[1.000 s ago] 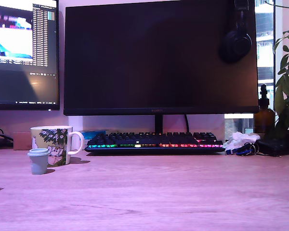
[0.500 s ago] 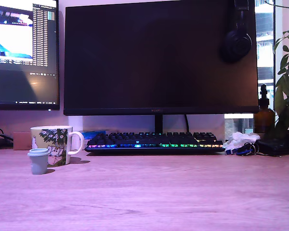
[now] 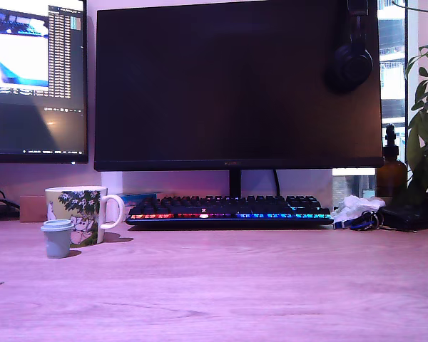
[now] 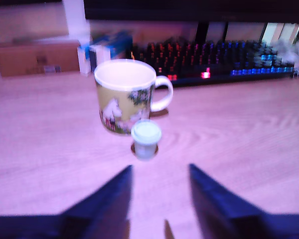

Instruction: Pick up the coffee capsules on the table and drop them inside the coffee cup

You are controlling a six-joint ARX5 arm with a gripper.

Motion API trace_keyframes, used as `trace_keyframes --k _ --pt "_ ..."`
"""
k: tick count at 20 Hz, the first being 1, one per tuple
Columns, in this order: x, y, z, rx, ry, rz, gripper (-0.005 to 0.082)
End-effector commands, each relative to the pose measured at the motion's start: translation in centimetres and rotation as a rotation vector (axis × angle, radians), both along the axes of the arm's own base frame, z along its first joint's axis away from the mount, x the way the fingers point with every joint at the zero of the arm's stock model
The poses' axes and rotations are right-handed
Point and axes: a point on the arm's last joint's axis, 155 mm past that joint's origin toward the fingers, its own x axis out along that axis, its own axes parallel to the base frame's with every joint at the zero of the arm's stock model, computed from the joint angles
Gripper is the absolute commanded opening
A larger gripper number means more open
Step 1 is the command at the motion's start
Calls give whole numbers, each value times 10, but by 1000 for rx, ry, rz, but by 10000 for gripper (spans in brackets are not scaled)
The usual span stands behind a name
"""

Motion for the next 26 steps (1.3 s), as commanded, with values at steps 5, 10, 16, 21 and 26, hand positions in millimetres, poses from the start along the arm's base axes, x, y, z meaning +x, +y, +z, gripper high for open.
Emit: trace_keyframes --k 5,10,16,21,26 --pt "0 1 -11 28 -22 -2 518" --pt "3 0 -4 31 -52 -4 518" --pt "11 -6 -3 45 -66 -31 518" --pt "22 -8 -14 63 -42 -37 518" --pt "34 -10 -23 68 -34 -35 519"
